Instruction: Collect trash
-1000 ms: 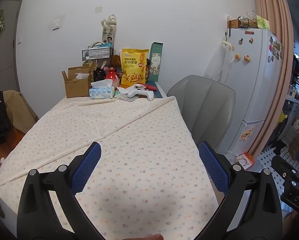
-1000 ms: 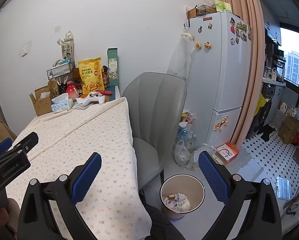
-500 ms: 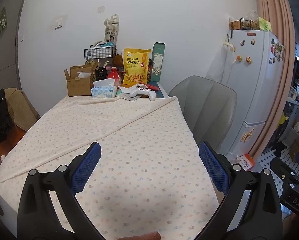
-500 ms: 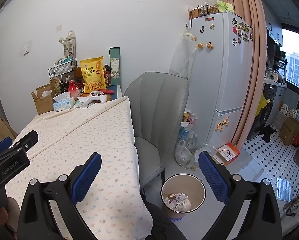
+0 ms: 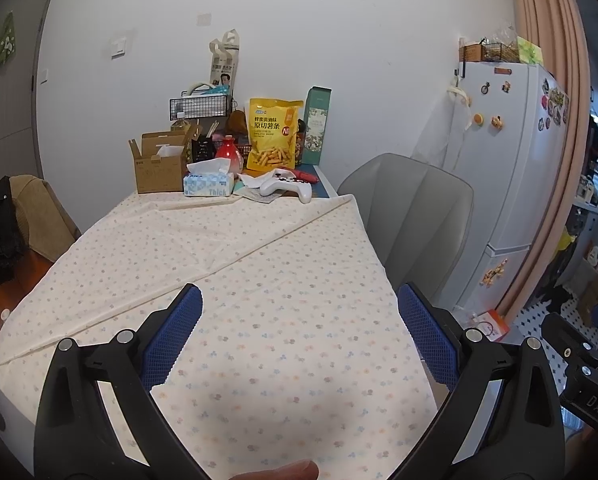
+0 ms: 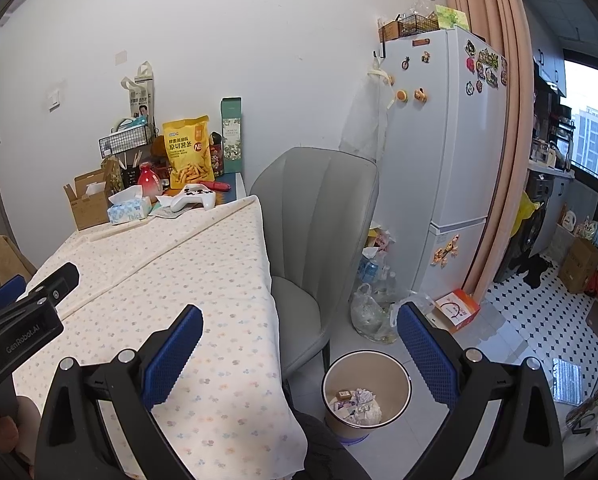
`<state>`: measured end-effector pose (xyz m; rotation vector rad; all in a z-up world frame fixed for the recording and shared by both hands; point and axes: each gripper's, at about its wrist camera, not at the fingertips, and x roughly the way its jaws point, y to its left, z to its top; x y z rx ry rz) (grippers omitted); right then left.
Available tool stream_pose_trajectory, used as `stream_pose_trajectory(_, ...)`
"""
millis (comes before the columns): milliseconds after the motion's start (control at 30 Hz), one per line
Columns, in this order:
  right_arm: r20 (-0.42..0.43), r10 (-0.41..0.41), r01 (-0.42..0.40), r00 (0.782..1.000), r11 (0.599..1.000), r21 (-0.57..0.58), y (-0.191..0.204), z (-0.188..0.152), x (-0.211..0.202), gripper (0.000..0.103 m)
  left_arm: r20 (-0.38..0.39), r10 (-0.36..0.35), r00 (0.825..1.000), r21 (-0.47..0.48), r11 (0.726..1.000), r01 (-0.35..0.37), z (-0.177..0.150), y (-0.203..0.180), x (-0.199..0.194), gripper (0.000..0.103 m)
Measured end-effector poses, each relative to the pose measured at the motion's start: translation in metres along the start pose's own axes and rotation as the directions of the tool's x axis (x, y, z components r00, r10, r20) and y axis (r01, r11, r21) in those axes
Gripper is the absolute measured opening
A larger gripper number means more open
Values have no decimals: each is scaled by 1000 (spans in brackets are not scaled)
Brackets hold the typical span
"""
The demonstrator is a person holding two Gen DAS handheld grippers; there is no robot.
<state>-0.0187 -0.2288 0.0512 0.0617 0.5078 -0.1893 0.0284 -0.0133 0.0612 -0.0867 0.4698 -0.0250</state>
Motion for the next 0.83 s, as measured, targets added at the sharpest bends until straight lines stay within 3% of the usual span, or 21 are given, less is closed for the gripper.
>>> stream_pose_trajectory(833,-36,14,-14,999,1000,-13,7,-6,8,95,-7,20,1000,-34,999,-20,-9,11,3,97)
